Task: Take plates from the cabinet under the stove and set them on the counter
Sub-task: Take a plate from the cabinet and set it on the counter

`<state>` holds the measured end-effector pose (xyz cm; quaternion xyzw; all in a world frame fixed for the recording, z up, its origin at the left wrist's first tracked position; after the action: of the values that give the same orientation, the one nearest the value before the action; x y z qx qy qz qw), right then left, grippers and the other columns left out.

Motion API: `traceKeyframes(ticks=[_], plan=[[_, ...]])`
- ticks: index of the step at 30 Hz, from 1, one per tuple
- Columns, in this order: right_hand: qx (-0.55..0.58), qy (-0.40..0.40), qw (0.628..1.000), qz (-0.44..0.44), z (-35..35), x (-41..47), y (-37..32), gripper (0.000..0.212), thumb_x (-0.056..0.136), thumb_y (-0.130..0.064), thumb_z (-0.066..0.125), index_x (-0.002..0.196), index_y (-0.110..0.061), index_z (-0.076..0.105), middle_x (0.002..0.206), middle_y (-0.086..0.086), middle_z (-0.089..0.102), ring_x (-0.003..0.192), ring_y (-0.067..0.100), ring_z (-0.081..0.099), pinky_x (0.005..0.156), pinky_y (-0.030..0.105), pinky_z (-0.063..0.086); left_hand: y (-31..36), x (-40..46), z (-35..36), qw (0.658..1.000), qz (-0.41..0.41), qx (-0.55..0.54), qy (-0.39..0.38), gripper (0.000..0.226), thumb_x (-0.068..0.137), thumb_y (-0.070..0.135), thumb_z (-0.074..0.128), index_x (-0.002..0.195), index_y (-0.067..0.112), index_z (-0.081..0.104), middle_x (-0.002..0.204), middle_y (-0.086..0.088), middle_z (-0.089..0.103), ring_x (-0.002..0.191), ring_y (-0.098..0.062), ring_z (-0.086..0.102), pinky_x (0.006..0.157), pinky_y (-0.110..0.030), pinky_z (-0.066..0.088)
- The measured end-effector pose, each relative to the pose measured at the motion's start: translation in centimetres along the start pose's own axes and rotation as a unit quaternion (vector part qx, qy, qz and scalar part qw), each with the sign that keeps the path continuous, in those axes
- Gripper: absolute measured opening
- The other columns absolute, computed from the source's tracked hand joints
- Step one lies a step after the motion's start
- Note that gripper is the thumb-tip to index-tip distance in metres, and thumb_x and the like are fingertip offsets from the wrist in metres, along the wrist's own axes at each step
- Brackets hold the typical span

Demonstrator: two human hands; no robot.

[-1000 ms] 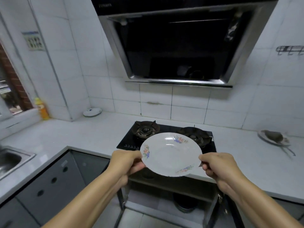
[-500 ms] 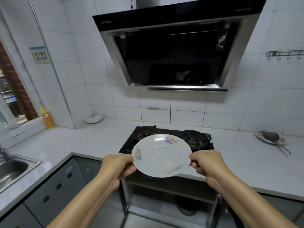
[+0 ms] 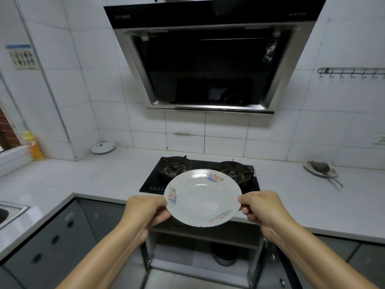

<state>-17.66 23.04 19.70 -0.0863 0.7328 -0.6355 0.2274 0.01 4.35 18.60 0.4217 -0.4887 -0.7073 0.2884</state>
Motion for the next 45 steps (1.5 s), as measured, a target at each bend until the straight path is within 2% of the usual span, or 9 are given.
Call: traceKeyframes(ticks=[5,9,16,22,27,32,35,38,45], plan=[[0.004,-0.006,1.0,0.0,2.3,-0.1,1.1,0.019,0.073,0.005,0.06,0.057,0.005,0.069,0.047,0.011,0.056,0.04,0.014,0.043,0.039,0.022,0.033,-0.5,1.0,-2.2,1.0,-0.005,0.0,0.013,0.011,0.073,-0.016,0.062,0.065,-0.013,0.07,0.07,-0.022,0.075,0.064,-0.028,0.074,0.049,-0.028,0.059],[0.02,-0.009,1.0,0.01,2.6,0.0,2.3,0.021,0.074,0.003,0.06,0.056,0.003,0.07,0.049,0.01,0.057,0.038,0.012,0.044,0.038,0.019,0.034,-1.0,1.9,-2.6,1.0,-0.008,0.024,0.011,0.007,0.073,-0.013,0.065,0.071,-0.013,0.071,0.072,-0.023,0.075,0.066,-0.029,0.074,0.054,-0.033,0.061],[0.052,0.031,0.998,0.017,-1.9,0.5,3.7,0.023,0.073,0.004,0.059,0.053,-0.002,0.07,0.045,0.006,0.054,0.037,0.01,0.044,0.035,0.018,0.033,-2.2,1.4,1.8,0.998,-0.02,0.051,-0.028,0.007,0.077,-0.012,0.064,0.075,-0.013,0.07,0.073,-0.022,0.075,0.068,-0.029,0.075,0.05,-0.028,0.059],[0.069,0.076,0.995,0.008,-10.6,1.4,5.2,0.02,0.077,0.004,0.059,0.059,0.001,0.067,0.049,0.01,0.051,0.039,0.013,0.04,0.035,0.016,0.029,-5.0,-0.5,10.5,0.995,-0.034,0.058,-0.08,0.014,0.079,-0.011,0.064,0.069,-0.009,0.072,0.073,-0.021,0.075,0.067,-0.027,0.075,0.048,-0.026,0.058],[0.064,0.103,0.993,-0.004,-20.5,2.7,6.2,0.019,0.079,0.003,0.06,0.062,0.004,0.069,0.048,0.009,0.053,0.039,0.012,0.042,0.034,0.018,0.032,-8.7,-3.3,19.6,0.99,-0.037,0.067,-0.117,0.014,0.08,-0.01,0.064,0.07,-0.009,0.073,0.075,-0.021,0.076,0.065,-0.024,0.075,0.05,-0.025,0.058],[0.06,0.152,0.987,-0.007,-31.1,4.0,7.7,0.02,0.078,0.001,0.061,0.061,0.002,0.07,0.045,0.006,0.054,0.039,0.011,0.044,0.036,0.017,0.033,-12.6,-6.3,29.7,0.984,-0.034,0.081,-0.155,0.021,0.079,-0.01,0.063,0.06,-0.006,0.073,0.072,-0.02,0.076,0.059,-0.02,0.073,0.047,-0.024,0.057],[0.064,0.194,0.979,0.0,-36.9,4.7,9.0,0.026,0.077,0.002,0.062,0.052,-0.003,0.069,0.041,0.004,0.056,0.039,0.012,0.044,0.035,0.018,0.033,-14.9,-7.5,35.5,0.979,-0.039,0.096,-0.178,0.016,0.078,-0.011,0.062,0.066,-0.01,0.072,0.073,-0.022,0.075,0.056,-0.021,0.071,0.053,-0.028,0.061],[0.074,0.232,0.97,0.016,-42.0,5.4,10.3,0.024,0.076,0.001,0.062,0.054,-0.006,0.07,0.039,0.004,0.057,0.038,0.012,0.045,0.036,0.017,0.034,-16.9,-8.4,40.7,0.97,-0.046,0.118,-0.206,0.01,0.079,-0.009,0.063,0.073,-0.011,0.071,0.074,-0.022,0.075,0.06,-0.023,0.072,0.054,-0.028,0.061],[0.102,0.295,0.95,0.026,-51.1,7.3,12.6,0.028,0.078,0.003,0.06,0.052,-0.003,0.069,0.038,0.004,0.053,0.035,0.01,0.042,0.034,0.017,0.031,-20.9,-8.5,51.5,0.947,-0.034,0.151,-0.283,0.018,0.074,-0.009,0.066,0.057,-0.005,0.072,0.065,-0.02,0.073,0.051,-0.021,0.068,0.048,-0.024,0.057]])
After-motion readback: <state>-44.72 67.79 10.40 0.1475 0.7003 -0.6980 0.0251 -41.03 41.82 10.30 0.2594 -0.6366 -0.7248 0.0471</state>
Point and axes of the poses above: each hand's wrist, its own x-axis towards the middle knuckle, its own z-axis out of the palm, y = z × x, the point moved 1 cm from there along x, towards the middle knuckle
